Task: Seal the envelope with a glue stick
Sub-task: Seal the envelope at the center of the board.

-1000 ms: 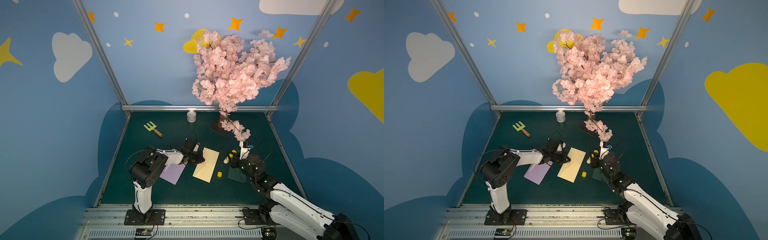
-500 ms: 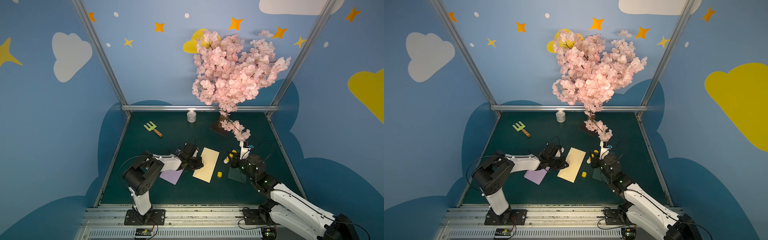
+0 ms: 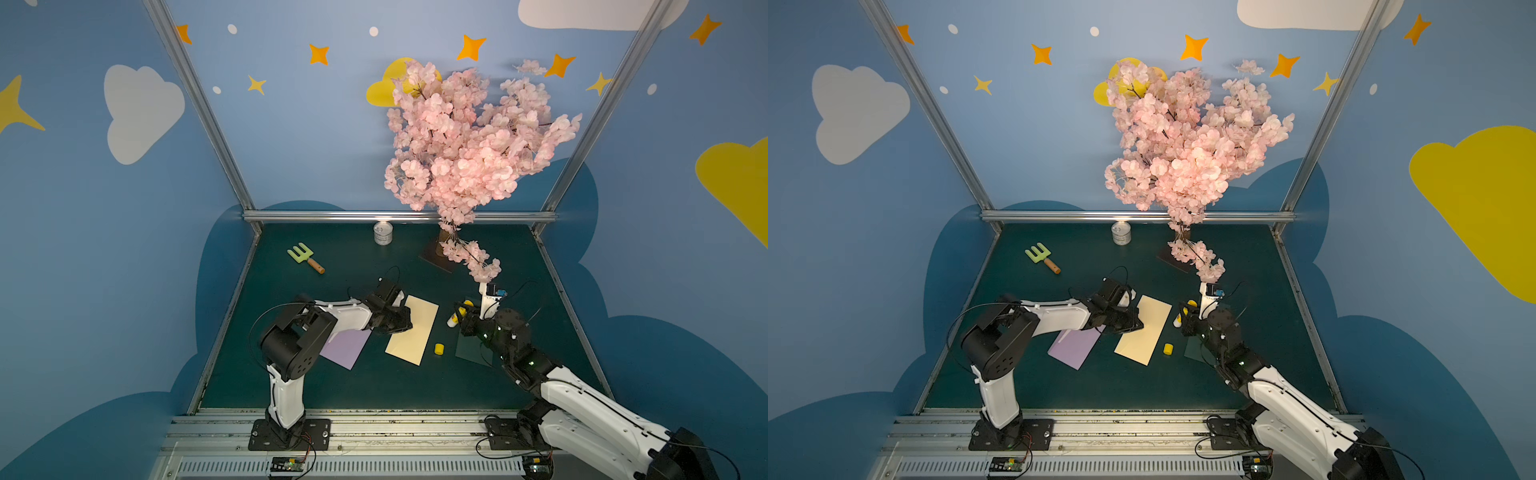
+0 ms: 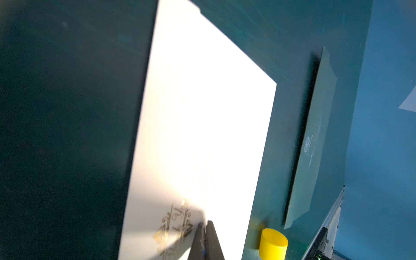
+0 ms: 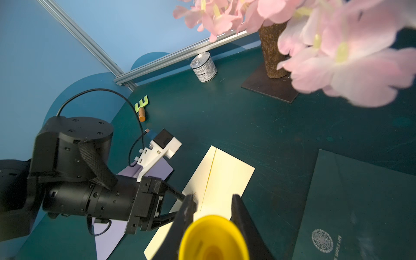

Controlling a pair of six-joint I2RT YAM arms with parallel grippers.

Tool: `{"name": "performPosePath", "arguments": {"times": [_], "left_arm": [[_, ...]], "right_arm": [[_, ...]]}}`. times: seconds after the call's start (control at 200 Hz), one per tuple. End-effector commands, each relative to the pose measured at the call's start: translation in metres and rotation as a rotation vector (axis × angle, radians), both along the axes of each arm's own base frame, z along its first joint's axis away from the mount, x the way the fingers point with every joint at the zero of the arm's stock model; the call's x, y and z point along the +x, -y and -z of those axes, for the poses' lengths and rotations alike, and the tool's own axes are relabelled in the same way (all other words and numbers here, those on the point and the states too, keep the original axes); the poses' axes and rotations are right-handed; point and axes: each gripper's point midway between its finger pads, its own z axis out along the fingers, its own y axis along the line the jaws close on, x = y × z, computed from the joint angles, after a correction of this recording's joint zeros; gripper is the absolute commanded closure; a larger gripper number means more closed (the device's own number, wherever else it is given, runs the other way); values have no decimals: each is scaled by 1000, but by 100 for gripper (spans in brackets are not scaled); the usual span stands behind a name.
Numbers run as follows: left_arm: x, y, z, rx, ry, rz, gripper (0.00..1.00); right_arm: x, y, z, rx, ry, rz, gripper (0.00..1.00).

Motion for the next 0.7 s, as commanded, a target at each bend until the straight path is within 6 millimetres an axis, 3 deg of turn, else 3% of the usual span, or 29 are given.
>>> {"name": "performPosePath", "arguments": {"times": [0.0, 0.245, 0.696], "left_arm": [[-11, -27, 42, 148, -89, -3, 95], [-9, -37, 44, 157, -95, -17, 95], [-58, -64, 44, 182, -125, -53, 95]], "right_arm": [[4, -3, -18, 15, 39, 1, 100], [3, -3, -18, 15, 40, -1, 100], [2, -4, -17, 33, 35, -7, 100]]}}
